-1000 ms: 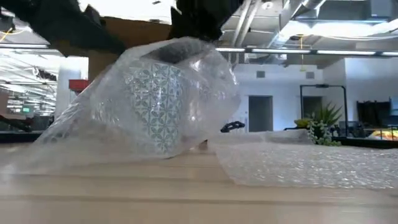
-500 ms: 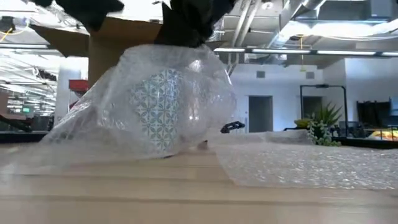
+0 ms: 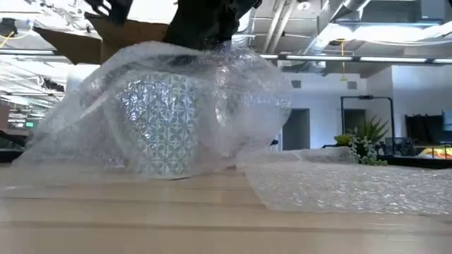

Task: Wrap mug
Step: Wrap the green patterned mug with the bubble wrap

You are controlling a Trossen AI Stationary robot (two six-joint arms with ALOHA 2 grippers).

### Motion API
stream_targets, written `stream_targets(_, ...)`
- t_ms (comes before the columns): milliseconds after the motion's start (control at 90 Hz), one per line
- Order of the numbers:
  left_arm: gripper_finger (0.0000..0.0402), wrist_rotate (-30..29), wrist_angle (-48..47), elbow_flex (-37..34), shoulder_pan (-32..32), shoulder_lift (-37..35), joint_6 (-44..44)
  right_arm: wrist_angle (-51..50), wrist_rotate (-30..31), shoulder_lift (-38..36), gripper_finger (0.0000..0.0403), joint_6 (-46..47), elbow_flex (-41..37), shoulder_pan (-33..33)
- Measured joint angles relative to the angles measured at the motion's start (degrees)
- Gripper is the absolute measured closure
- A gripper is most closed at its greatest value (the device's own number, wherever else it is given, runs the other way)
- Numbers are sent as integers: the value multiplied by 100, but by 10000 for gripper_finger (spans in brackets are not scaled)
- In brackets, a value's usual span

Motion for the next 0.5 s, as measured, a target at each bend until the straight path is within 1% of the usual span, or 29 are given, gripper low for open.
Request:
stream_targets(144,325,163,-542,303,-280,405,-180,-10,4,0,250,215,0,-32)
stream_targets(256,325,329,-559,631,-540,824,-566,-12,4,0,250,247,0,-40)
stream_targets(333,325,320,-551,881,-648,1274,-771,-1,4,-2,250,260,0,-43)
stream_targets(400,325,58,-537,1084,-664,1738,-847,-12,7,-1,250,263,0,-58)
stream_targets(500,325,-705,-508,1471,-568,2517,-866,-9,9,-1,250,299,0,-65)
